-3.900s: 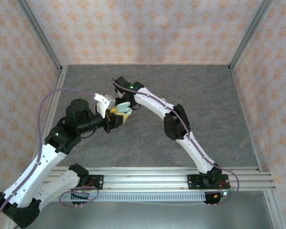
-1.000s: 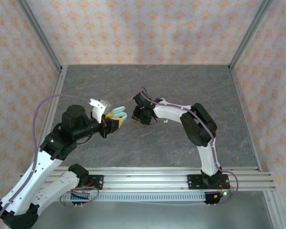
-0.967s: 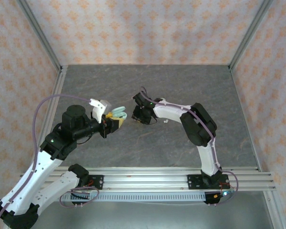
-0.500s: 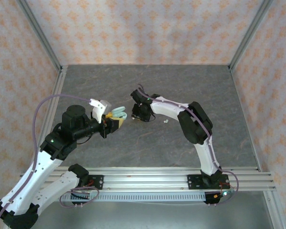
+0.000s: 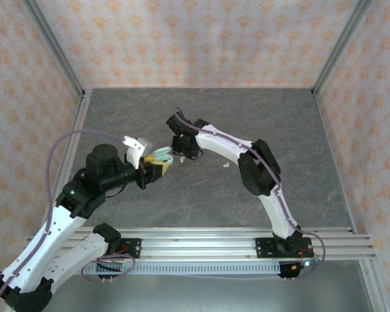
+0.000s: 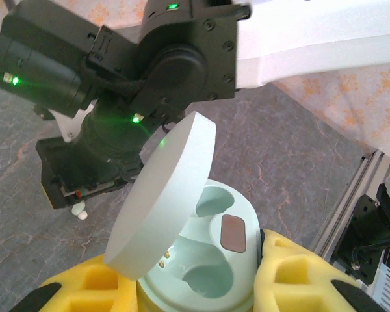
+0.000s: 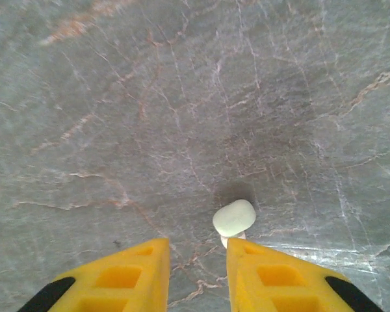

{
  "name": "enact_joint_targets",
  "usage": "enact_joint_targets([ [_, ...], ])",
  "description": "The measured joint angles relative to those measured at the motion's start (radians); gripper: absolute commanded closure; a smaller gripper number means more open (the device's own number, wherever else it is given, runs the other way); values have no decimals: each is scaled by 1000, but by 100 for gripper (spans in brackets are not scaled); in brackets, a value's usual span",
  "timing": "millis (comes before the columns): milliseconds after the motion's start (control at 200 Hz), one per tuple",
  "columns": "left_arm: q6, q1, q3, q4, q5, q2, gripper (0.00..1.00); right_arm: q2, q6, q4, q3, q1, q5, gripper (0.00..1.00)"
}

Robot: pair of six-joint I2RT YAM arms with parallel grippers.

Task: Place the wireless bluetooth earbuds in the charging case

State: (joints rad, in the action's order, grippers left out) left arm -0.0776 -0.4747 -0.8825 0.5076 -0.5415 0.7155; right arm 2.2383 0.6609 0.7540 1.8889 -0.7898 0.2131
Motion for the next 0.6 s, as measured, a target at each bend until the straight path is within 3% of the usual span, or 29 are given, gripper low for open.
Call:
enact_joint_targets([
  [600, 11, 0, 10, 6, 0, -29, 80, 130, -27, 148, 161, -8, -53, 71],
])
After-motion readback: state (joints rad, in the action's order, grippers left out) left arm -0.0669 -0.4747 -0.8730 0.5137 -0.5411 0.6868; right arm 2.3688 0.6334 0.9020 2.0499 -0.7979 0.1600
